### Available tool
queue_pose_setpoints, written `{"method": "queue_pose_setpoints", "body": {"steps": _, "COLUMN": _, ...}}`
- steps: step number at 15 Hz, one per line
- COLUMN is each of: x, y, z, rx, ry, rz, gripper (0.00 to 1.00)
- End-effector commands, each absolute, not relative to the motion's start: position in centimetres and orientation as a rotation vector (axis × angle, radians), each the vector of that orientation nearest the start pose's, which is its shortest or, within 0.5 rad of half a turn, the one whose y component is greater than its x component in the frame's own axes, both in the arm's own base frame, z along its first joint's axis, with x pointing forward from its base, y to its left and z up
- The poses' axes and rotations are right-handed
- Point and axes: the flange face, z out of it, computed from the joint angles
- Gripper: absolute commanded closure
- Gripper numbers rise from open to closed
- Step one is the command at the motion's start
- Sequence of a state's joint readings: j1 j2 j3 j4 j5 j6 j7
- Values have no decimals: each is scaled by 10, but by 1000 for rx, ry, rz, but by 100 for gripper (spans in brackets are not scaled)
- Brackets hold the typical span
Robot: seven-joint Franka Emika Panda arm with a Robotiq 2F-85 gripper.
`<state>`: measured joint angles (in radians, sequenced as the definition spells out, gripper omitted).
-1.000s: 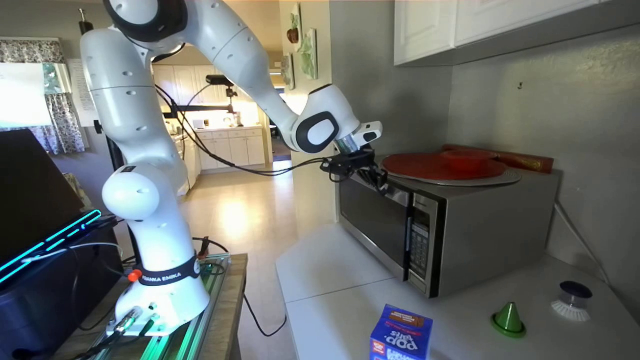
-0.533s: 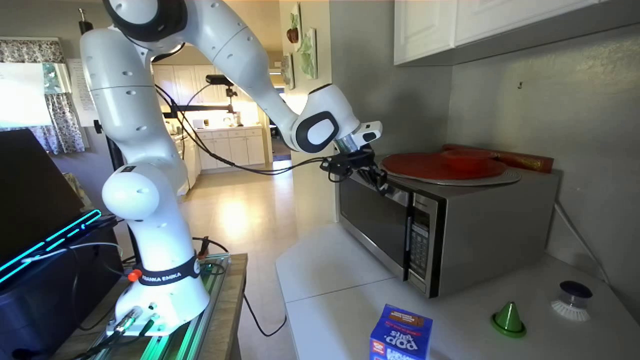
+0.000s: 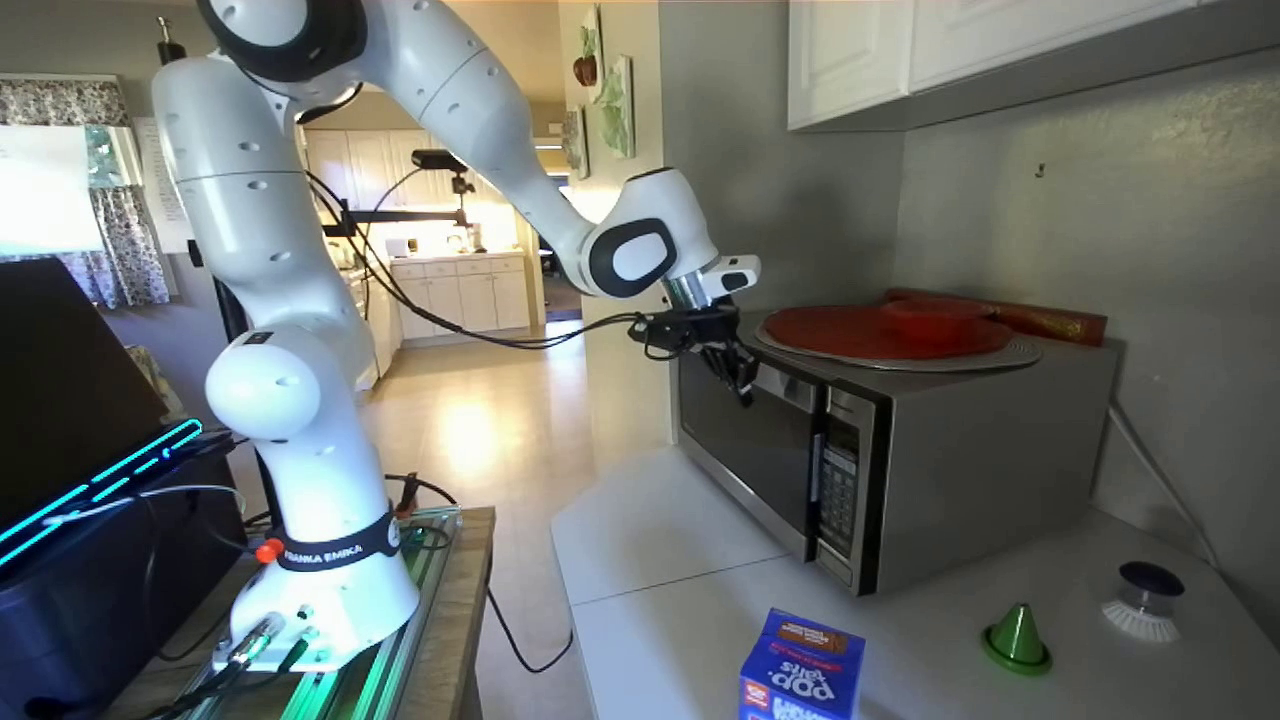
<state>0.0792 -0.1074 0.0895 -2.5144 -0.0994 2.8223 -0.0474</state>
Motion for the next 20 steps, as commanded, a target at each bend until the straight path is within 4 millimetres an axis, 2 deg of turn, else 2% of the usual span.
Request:
{"method": "queue_pose_setpoints", "body": {"steps": 1, "x": 470, "y": 91, "z": 377, "rx": -3075, "ry": -484, "rz": -588, "gripper": 100}}
{"method": "queue_pose_setpoints", "body": {"steps": 2, "x": 467, "y": 93, "z": 381, "rx": -3066, "ry": -486, "rz": -560, "gripper": 100}}
{"method": "queue_pose_setpoints", "body": {"steps": 3, "x": 463, "y": 95, "z": 387, "rx": -3046, "ry": -468, "rz": -539, "gripper": 75}}
{"method": "queue_pose_setpoints", "body": {"steps": 5, "x": 455, "y": 94, "z": 400, "rx": -3027, "ry": -440, "rz": -435, "gripper": 68}}
{"method": "queue_pose_setpoints", "body": {"steps": 8, "x": 443, "y": 86, "z": 426, "rx": -2985, "ry": -409, "rz": -294, "gripper": 45}}
{"method": "queue_pose_setpoints", "body": {"steps": 14, "x": 438, "y": 49, "z": 486, "rx": -3069, "ry": -220, "rz": -149, "gripper": 5}}
{"method": "queue_pose_setpoints", "body": {"steps": 15, "x": 436, "y": 45, "z": 495, "rx": -3070, "ry": -198, "rz": -121, "gripper": 1}}
{"method": "queue_pose_setpoints", "body": {"steps": 17, "x": 433, "y": 42, "z": 508, "rx": -3068, "ry": -184, "rz": -57, "gripper": 0}}
{"method": "queue_pose_setpoints", "body": {"steps": 18, "x": 436, "y": 45, "z": 494, "rx": -3047, "ry": -221, "rz": -101, "gripper": 1}}
{"method": "queue_pose_setpoints", "body": {"steps": 20, "x": 435, "y": 43, "z": 504, "rx": -3046, "ry": -212, "rz": -79, "gripper": 0}}
